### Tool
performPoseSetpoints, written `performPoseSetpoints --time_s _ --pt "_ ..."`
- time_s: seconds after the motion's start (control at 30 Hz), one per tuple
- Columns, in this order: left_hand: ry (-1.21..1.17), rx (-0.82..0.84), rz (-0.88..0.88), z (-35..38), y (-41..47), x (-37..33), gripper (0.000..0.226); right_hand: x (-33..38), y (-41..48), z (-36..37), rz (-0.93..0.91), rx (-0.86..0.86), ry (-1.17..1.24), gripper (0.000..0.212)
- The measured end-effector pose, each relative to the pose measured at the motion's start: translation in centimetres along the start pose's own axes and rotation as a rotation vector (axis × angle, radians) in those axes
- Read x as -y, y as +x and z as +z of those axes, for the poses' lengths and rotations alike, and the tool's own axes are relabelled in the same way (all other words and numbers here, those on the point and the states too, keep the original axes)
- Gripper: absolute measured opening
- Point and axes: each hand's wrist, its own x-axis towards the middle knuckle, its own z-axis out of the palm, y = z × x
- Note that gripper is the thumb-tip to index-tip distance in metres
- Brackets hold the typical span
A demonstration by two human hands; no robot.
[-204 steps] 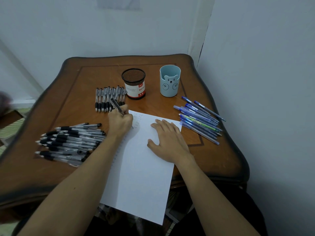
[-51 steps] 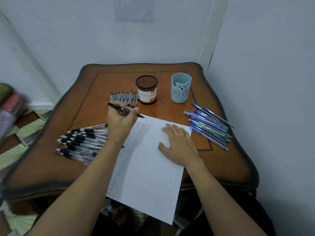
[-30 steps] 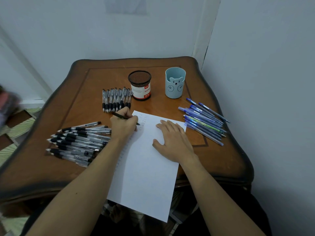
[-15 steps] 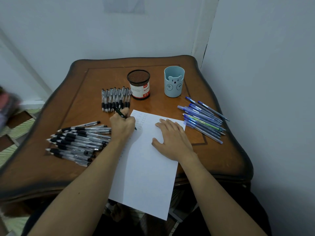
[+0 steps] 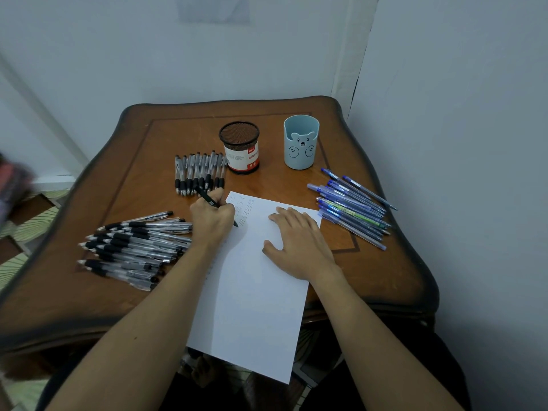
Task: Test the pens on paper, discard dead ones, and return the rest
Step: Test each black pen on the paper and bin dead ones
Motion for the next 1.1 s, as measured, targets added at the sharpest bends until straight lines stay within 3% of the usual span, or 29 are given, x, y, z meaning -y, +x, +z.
performPoseSetpoints --time_s 0.2,0.37,0.83,0.93,1.1 --pt "-0.018 0.015 0.033 -0.02 -0.37 -0.44 0.016 0.01 -0.03 0.07 -0.005 -0.009 0.011 0.060" --pt "-0.006 0.019 0.029 -0.10 -0.42 -0.63 0.036 -0.02 0.02 0.03 -0.006 0.002 -0.001 0.061" --pt "-0.019 0.007 -0.016 -0.10 -0.20 -0.16 0.012 -0.35 0.04 0.26 -0.014 -0.005 0.021 0.063" --pt "-0.035 -0.041 -0.001 0.00 -0.04 0.19 0.013 -0.48 -0.03 0.24 -0.032 0.002 0.028 0.065" --pt "-0.024 0.038 -0.018 -0.20 0.24 0.03 0.018 -0.56 -0.07 0.01 -0.027 -0.047 0.103 0.052"
